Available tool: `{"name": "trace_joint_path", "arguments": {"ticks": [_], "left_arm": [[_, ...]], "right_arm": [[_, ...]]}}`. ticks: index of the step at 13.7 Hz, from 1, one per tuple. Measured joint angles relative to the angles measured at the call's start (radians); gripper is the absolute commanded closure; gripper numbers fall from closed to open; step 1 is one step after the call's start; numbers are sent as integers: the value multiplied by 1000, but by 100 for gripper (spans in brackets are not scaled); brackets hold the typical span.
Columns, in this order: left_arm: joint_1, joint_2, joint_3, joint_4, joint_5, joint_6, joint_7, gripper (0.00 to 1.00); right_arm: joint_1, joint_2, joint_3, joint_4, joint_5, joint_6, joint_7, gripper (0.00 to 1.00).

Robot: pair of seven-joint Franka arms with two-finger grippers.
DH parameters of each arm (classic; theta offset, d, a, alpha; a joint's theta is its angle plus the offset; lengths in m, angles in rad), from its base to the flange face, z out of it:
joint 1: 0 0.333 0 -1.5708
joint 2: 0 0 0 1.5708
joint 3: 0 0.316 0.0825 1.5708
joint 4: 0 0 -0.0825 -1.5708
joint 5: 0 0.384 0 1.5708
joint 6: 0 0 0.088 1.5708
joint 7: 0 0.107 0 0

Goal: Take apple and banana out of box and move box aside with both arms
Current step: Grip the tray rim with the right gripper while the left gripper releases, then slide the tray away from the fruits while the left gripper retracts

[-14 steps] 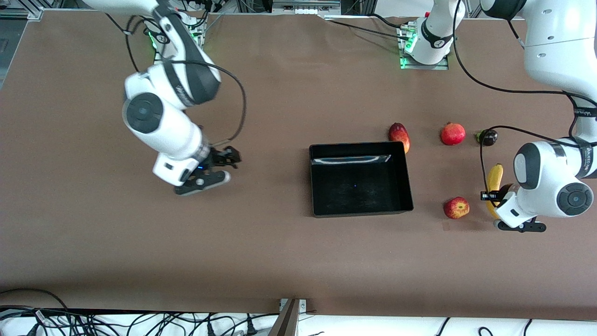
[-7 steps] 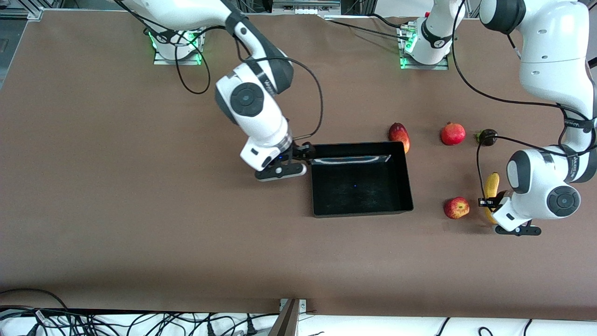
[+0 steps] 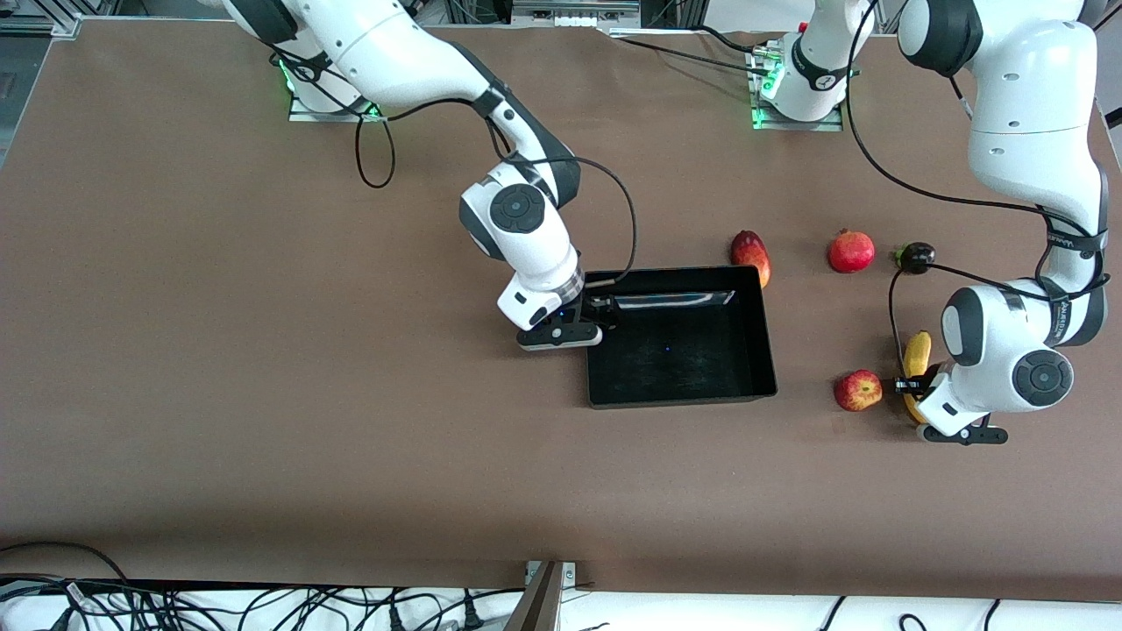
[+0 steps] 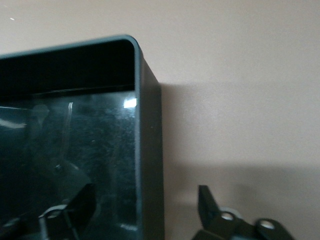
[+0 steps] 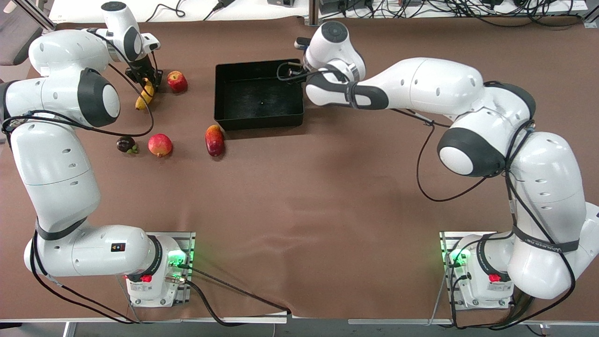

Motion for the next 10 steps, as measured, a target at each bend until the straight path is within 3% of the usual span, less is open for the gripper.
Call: {"name": "trace_joint_path", "arguments": {"ticks": [1, 5, 10], "left_arm": [[0, 0, 1, 0, 7, 0, -1, 0], [0, -52, 2, 17, 18, -105, -1, 0], [-38, -281, 2, 27, 18, -383, 0, 0]], "right_arm": [[8, 10, -6, 0, -7, 7, 8, 100], [12, 14, -21, 1, -9, 8, 11, 100], [13, -3, -73, 3, -18, -17, 7, 100]]}}
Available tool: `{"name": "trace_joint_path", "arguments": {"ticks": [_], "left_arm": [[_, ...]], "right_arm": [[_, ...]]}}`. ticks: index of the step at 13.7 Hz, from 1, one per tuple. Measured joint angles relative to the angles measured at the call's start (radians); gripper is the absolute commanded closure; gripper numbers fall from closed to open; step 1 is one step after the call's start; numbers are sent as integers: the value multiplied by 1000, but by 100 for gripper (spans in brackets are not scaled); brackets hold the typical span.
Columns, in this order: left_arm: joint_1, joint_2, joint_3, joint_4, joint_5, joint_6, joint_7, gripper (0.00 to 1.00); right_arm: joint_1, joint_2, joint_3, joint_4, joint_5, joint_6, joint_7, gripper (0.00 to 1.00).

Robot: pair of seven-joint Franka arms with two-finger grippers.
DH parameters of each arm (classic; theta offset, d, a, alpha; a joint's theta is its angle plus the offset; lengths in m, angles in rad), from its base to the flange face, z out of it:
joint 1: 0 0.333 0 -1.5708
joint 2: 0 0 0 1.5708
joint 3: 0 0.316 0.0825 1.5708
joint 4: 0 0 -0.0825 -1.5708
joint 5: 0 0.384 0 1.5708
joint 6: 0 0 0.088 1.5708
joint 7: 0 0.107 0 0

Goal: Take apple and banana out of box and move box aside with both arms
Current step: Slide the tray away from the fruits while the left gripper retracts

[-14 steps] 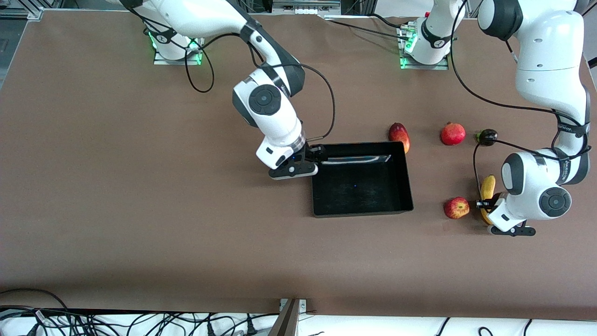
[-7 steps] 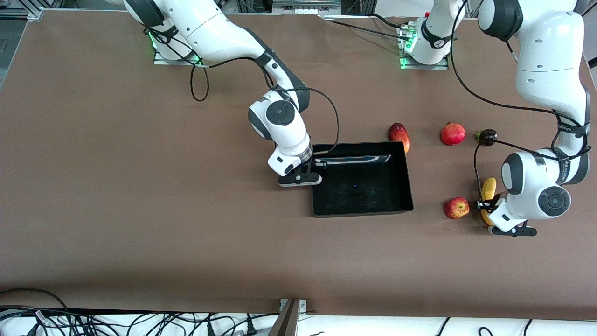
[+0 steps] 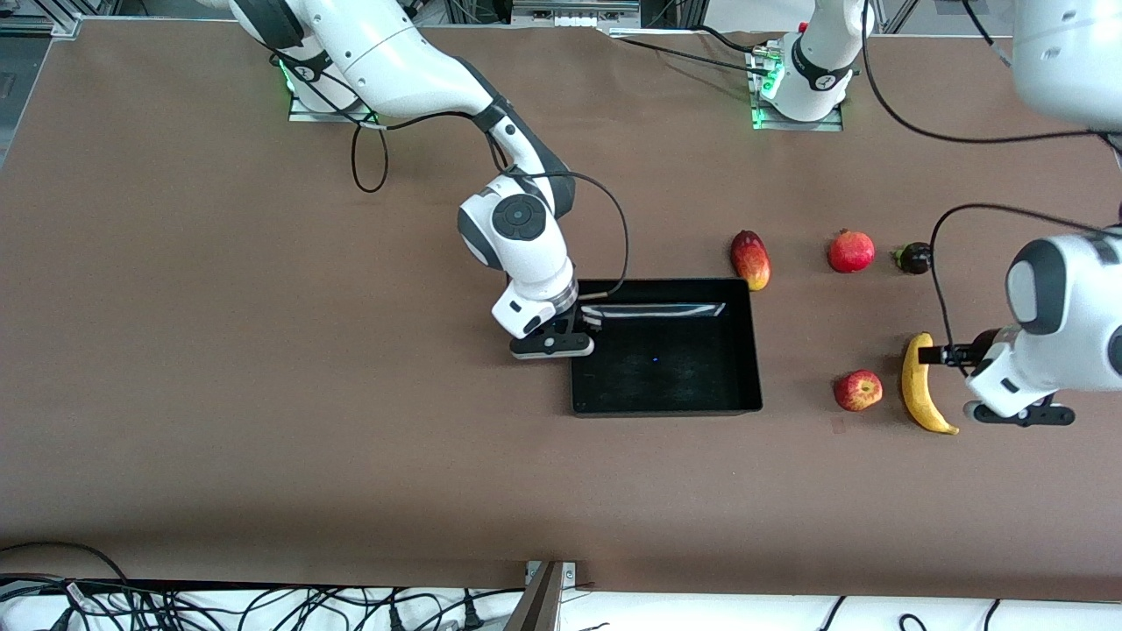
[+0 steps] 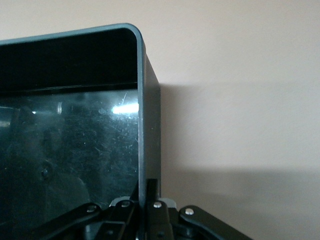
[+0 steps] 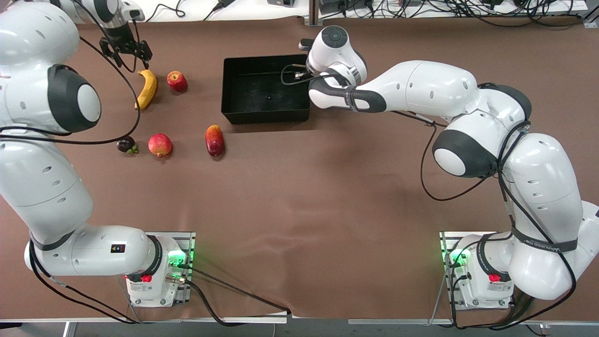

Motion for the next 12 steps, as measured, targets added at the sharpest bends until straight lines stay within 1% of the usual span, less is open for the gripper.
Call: {"name": "trace_joint_path", "arguments": {"ticks": [2, 4, 5, 7, 9, 11, 12], "left_arm": [[-22, -84, 0, -1, 0, -73, 0, 0], [-41, -154, 0, -1, -8, -116, -2, 0], [-47, -185, 0, -2, -11, -132, -2, 0], [-58, -244, -1, -2, -27, -153, -17, 0], [-65, -300, -1, -2, -64, -157, -50, 0], [-67, -352, -7, -3, -77, -161, -63, 0], [-67, -376, -15, -3, -78, -168, -71, 0]], "right_arm": [[-11, -56, -49, 1, 0, -99, -40, 100], [-65, -147, -68, -24, 17, -211, -147, 100], [-104, -204, -70, -66, 40, -238, -203, 100], [-178, -325, -85, -189, 67, -256, -285, 100], [-241, -445, -127, -336, 79, -259, -402, 100], [-302, -552, -165, -493, 130, -259, -559, 100], [-317, -596, -201, -569, 157, -259, -652, 100]]}}
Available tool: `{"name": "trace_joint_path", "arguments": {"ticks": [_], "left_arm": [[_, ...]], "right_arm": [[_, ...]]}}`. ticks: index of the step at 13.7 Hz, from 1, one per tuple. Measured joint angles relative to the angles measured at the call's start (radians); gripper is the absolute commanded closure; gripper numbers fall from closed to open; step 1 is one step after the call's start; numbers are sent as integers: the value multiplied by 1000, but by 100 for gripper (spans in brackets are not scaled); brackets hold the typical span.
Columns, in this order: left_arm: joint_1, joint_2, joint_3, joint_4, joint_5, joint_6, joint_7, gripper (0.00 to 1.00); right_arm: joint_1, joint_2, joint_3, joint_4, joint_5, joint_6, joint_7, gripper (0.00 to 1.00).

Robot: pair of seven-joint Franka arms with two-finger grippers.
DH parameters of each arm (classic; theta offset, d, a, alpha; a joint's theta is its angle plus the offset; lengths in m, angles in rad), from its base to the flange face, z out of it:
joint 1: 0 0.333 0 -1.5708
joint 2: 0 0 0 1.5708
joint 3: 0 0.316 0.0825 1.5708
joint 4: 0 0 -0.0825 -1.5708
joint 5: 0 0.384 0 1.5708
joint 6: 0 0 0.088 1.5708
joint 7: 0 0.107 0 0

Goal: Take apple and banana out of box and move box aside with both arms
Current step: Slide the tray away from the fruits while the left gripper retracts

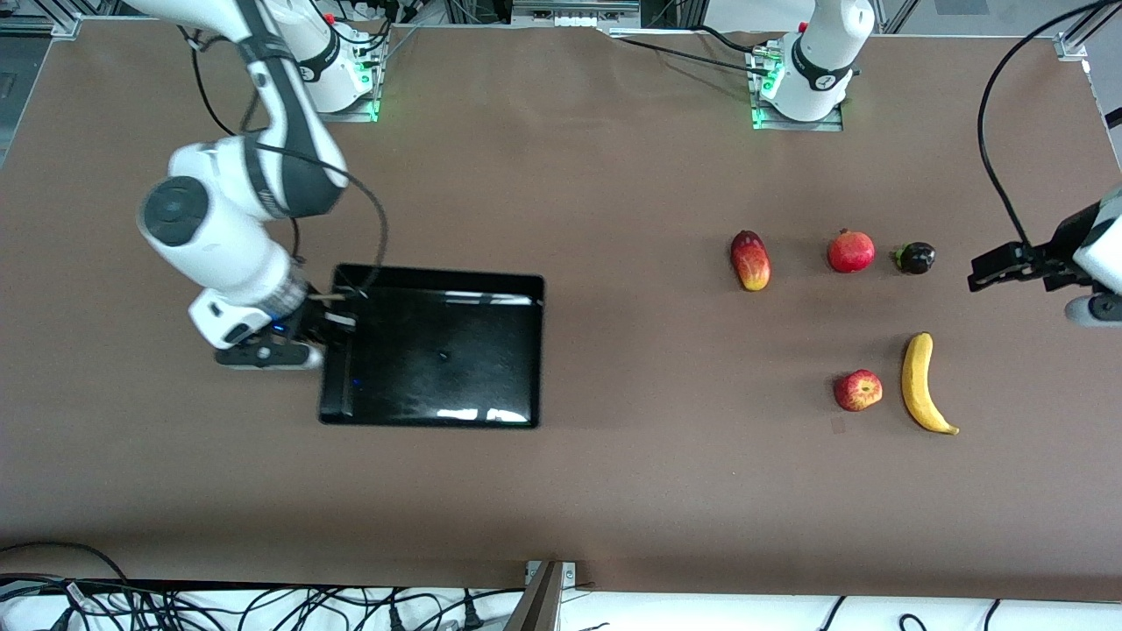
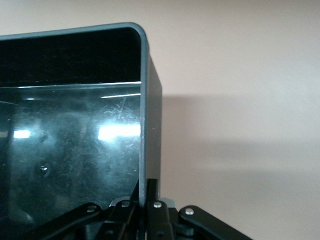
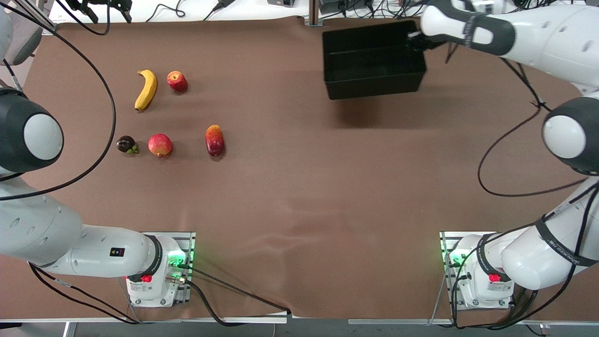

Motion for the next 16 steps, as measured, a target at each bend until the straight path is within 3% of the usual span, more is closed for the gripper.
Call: {"name": "trace_joint_path", "arguments": {"ticks": [3, 6, 10, 16], "left_arm": [[-23, -55, -13, -1, 0, -14, -51, 0], [-37, -77, -19, -1, 0, -17, -89, 0], [-37, -92, -20, -1, 0, -20, -99, 0], [-47, -94, -41, -1, 0, -21, -166, 0]], "right_arm": [[-12, -63, -181, -168, 145, 6, -331, 100], [-31, -57, -279, -259, 163, 62, -530, 100], [-46, -35, -285, -366, 167, 243, -577, 100], [-45, -35, -284, -382, 175, 259, -571, 100]]}}
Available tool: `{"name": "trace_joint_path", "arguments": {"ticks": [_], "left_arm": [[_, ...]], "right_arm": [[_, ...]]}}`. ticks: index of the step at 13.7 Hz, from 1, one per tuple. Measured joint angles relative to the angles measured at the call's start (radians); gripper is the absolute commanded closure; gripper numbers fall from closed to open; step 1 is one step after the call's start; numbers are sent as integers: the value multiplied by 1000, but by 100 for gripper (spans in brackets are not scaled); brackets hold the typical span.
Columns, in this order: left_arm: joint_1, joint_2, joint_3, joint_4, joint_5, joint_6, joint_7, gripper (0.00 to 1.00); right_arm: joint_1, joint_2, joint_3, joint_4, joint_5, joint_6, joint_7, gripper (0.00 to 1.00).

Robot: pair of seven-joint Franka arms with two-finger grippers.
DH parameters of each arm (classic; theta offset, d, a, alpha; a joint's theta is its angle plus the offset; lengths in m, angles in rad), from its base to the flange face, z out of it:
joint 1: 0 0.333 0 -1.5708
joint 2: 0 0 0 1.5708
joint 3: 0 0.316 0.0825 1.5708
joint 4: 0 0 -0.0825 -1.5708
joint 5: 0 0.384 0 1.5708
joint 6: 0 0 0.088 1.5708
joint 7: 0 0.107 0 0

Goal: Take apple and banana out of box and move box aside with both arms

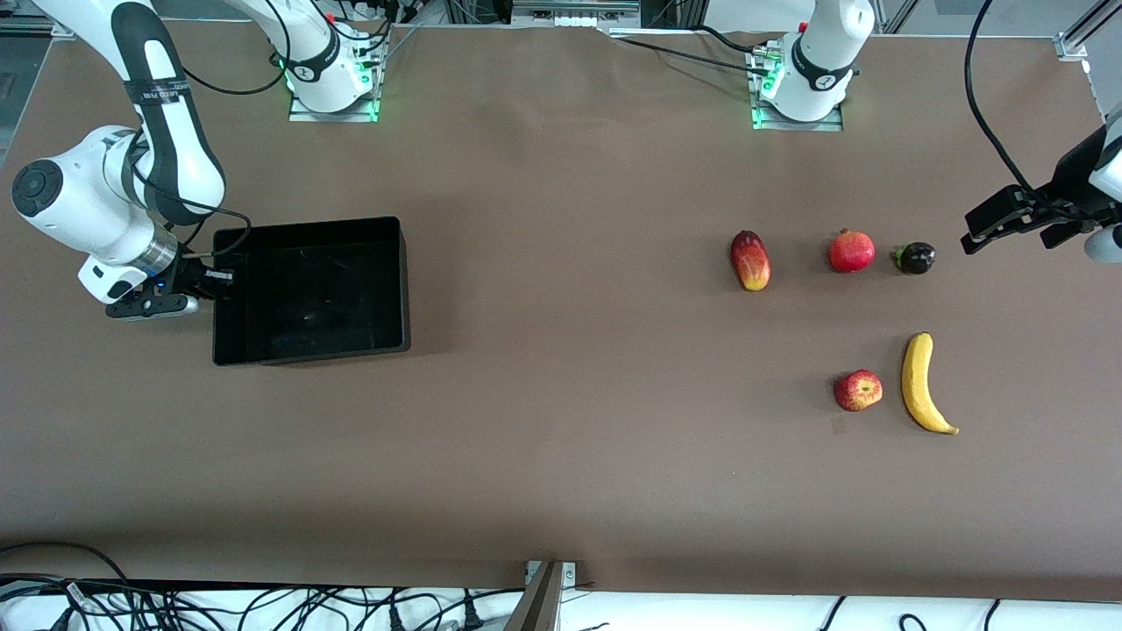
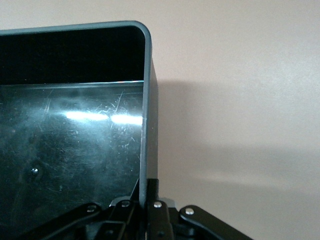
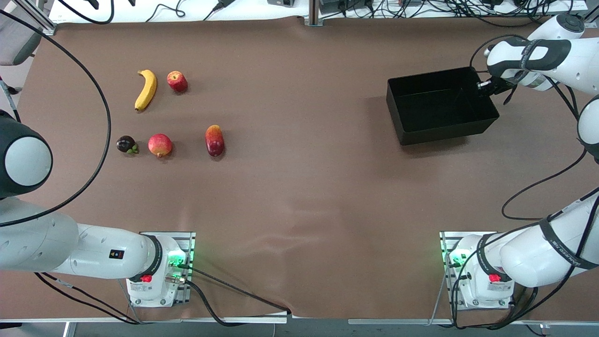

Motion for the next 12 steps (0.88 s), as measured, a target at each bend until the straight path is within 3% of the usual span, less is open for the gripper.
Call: {"name": "trace_joint_path", "arguments": {"ticks": [9, 10, 11, 12], "left_arm": [[-2, 0, -6, -2, 4, 0, -9, 0], [-2, 0, -6, -2, 4, 0, -9, 0], [-2, 0, -6, -3, 4, 0, -9, 0], [-2, 0, -6, -4, 4, 0, -9, 0]], "right_arm": [[3, -17, 1, -7, 14, 9, 57, 100], [3, -19, 1, -7, 14, 11, 57, 21], [3, -19, 1, -7, 14, 12, 57, 0], [3, -19, 1, -7, 14, 12, 57, 0]]}}
